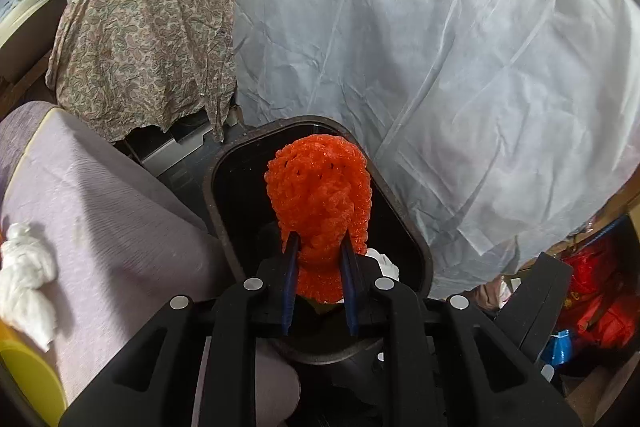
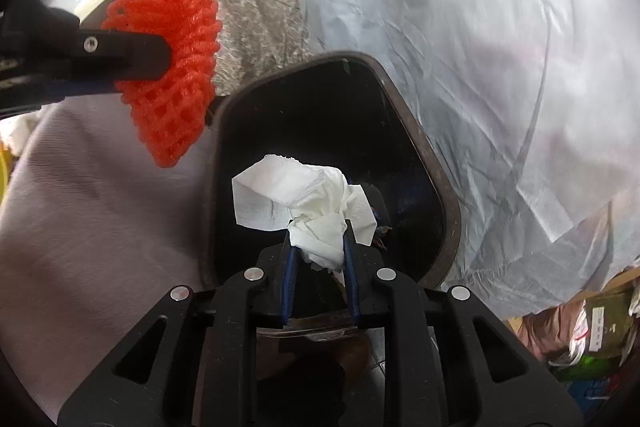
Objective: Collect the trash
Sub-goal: 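Carry tissue and orange net over the bin and open both tools, then grasp the green drink carton with the left tool while the right tool grasps the yellow can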
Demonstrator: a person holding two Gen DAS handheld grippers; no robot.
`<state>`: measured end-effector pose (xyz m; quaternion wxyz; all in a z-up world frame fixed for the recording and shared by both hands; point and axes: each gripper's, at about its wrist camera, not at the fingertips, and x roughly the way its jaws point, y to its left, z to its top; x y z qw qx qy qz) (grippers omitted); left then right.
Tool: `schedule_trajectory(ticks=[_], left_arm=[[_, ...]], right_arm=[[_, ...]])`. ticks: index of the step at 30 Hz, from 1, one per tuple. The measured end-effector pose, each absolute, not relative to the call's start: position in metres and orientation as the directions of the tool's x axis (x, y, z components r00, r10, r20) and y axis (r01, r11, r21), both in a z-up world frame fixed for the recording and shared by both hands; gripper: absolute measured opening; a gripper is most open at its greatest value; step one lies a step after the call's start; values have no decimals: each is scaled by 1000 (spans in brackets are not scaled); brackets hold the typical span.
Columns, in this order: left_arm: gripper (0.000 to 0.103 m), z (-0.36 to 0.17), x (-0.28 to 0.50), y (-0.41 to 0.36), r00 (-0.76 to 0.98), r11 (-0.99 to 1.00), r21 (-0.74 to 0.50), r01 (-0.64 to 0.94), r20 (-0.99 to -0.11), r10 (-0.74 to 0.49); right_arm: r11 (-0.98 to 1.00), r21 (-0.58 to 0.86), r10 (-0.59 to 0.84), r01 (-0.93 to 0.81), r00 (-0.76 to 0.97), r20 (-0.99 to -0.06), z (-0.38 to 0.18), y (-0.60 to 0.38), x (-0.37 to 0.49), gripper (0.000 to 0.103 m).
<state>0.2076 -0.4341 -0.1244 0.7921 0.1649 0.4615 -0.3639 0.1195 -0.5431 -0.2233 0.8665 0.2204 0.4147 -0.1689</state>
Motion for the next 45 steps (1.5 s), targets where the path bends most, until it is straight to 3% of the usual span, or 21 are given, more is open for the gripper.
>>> schedule_trajectory(ticks=[2, 5, 7, 11, 13, 14, 29, 32, 37, 45], left_arm=[[28, -128, 208, -437, 303, 680, -72, 729, -857, -417], [52, -125, 210, -435, 321, 693, -73, 717, -848, -422], [66, -120, 209, -433, 334, 698, -81, 711, -835, -437], [75, -105, 203, -427, 339, 689, -106, 717, -811, -477], [80, -95, 196, -418, 352, 683, -109, 723, -792, -499], [81, -90, 194, -413, 352, 677, -114, 727, -785, -510], [90, -15, 149, -289, 456, 694, -137, 707, -661, -596], [91, -12, 147, -258, 464, 709, -157, 688, -656, -596], [91, -12, 146, -194, 522, 764, -146, 628, -648, -554], [91, -30, 146, -101, 651, 890, -73, 449, -655, -382]], right_arm=[[838, 250, -104, 485, 593, -798, -230, -545, 119, 35], [833, 239, -126, 499, 592, -796, -233, -543, 113, 57], [831, 227, -143, 508, 590, -795, -233, -542, 109, 59], [832, 235, -137, 503, 596, -791, -227, -540, 103, 60], [835, 226, -149, 501, 602, -785, -220, -536, 98, 67], [838, 224, -153, 498, 607, -780, -217, -535, 95, 73], [933, 221, -56, 285, 720, -692, -132, -468, 85, 74], [954, 204, -30, 221, 745, -666, -113, -446, 88, 84], [976, 173, 6, 135, 772, -636, -89, -413, 92, 84], [985, 167, 64, 50, 790, -610, -68, -368, 97, 84]])
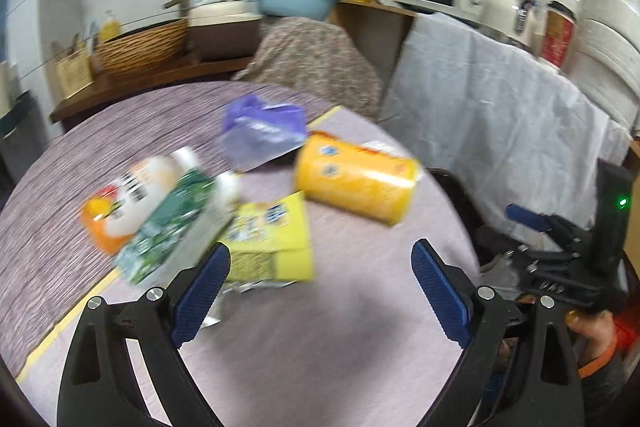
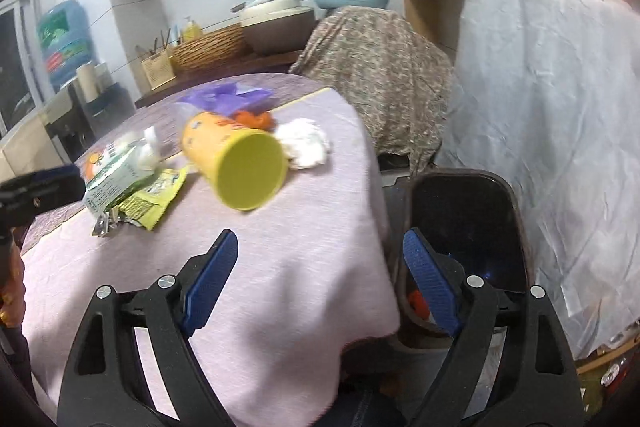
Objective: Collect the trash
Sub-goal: 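Grasp the green drink carton with the left tool while the right tool grasps the yellow can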
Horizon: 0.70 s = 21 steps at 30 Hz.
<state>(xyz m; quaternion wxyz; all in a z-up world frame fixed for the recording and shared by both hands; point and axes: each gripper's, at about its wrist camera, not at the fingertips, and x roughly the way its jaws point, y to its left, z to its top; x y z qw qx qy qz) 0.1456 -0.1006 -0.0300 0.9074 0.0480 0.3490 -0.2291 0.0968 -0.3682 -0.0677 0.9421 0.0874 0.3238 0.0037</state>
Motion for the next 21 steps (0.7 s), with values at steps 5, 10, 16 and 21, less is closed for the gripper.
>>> schedule_trajectory(ticks=[5, 10, 16, 21], left_arm=[[91, -40, 150, -65, 672, 919, -31, 393, -673, -310], [91, -40, 163, -31, 677, 925, -10, 379, -679, -284], [91, -40, 190, -23, 651, 907, 70, 416, -719, -243], [90, -44, 214, -35, 600, 859, 145, 492, -771, -214]], right_arm=[[991, 135, 93, -11, 780, -619, -65, -345, 106, 84], [991, 13, 109, -131, 764, -636, -51, -315, 127, 84], [934, -230, 35, -272, 713, -700, -38, -271, 171, 84], [890, -304, -12, -340, 648, -761, -37, -255, 211, 84]])
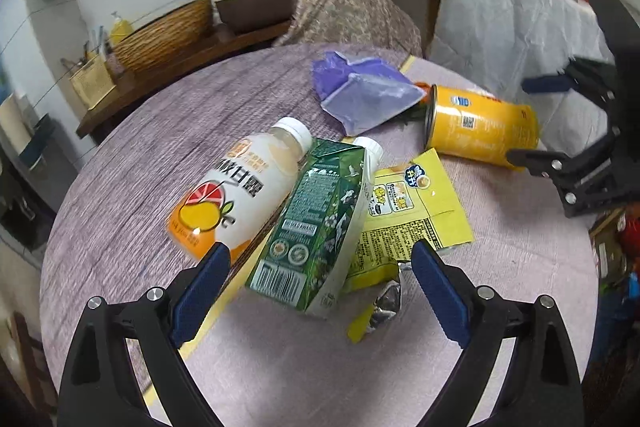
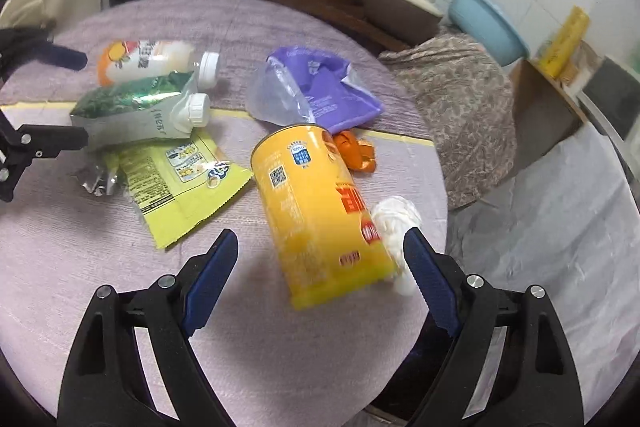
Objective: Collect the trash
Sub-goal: 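Grasp the green drink carton with the left tool while the right tool grasps the yellow can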
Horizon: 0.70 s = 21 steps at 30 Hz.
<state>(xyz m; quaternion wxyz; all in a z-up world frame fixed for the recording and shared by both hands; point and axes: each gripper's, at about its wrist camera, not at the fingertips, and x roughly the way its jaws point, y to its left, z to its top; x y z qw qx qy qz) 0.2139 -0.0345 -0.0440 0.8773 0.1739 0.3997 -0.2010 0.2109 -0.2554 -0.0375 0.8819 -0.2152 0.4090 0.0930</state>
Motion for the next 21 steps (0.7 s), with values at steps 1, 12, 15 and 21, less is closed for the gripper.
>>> schedule_trajectory(ticks=[1, 12, 15, 21], left_arm=[[90, -45, 217, -38, 593, 849, 159, 504, -779, -206], [80, -61, 251, -59, 527, 789, 247, 562, -842, -111], [79, -65, 257, -65, 508, 775, 259, 576, -856, -92], [59, -75, 265, -72, 469, 762, 263, 592, -881, -60]], right_arm=[[882, -319, -28, -348, 635, -772, -40, -253, 219, 84], [839, -363, -103, -405, 538, -837, -68, -242, 253, 72], [830, -379, -116, -409, 539, -835, -70, -240, 253, 72], [865, -324, -74, -383, 541, -838, -63, -245, 248, 71]])
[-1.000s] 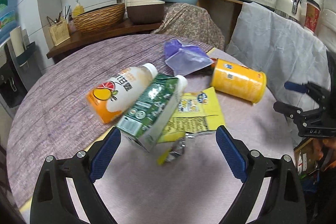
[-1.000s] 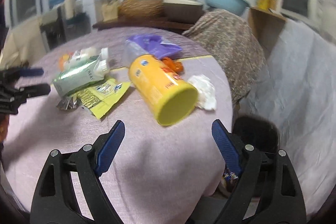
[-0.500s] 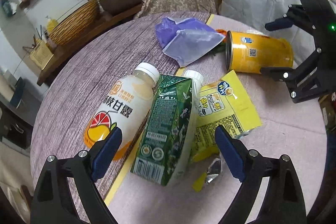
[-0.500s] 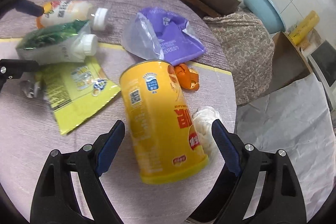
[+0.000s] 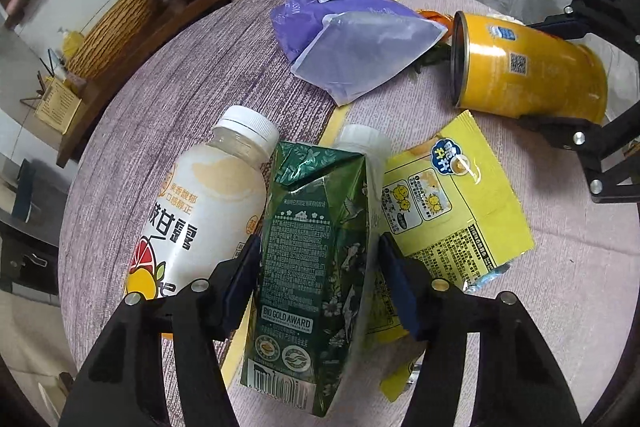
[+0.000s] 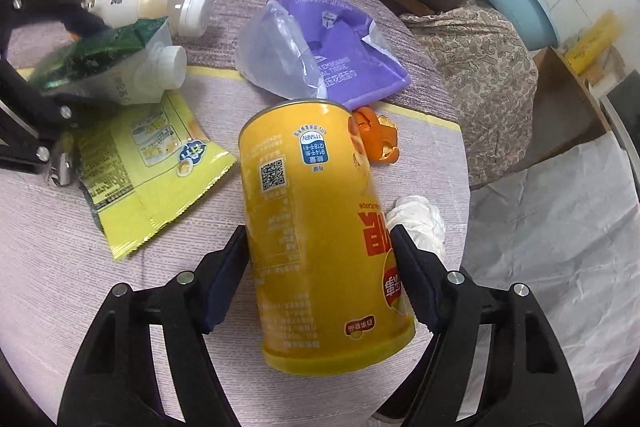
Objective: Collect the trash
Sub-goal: 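Grasp the green drink carton with the left tool while the right tool grasps the yellow can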
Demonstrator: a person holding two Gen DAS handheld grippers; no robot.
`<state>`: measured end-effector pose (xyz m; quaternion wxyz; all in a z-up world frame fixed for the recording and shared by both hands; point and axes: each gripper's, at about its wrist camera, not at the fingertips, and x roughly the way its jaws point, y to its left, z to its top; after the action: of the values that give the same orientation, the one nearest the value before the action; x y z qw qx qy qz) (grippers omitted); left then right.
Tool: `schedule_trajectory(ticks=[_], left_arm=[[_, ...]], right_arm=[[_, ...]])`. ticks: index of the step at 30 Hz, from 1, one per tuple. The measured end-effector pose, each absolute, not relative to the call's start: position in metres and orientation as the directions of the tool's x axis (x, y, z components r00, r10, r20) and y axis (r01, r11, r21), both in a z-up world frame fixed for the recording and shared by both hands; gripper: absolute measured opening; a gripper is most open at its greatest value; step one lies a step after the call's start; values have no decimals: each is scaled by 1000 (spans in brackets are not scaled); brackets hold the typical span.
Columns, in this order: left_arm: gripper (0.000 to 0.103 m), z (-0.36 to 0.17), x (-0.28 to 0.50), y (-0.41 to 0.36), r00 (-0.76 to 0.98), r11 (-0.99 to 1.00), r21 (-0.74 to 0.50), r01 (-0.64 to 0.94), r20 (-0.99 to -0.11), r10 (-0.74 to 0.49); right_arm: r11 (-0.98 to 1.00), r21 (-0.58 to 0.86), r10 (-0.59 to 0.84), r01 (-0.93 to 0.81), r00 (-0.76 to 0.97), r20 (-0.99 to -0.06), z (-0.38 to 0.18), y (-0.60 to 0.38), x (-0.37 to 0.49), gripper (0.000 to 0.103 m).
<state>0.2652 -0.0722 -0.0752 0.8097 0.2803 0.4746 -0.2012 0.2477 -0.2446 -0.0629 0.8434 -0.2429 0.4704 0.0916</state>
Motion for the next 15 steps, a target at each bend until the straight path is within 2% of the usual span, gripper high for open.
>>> schedule_trajectory(ticks=[15], left_arm=[[58, -40, 222, -52, 560, 822, 165, 546, -802, -210]], right_arm=[[937, -143, 87, -319, 609, -788, -42, -253, 205, 68]])
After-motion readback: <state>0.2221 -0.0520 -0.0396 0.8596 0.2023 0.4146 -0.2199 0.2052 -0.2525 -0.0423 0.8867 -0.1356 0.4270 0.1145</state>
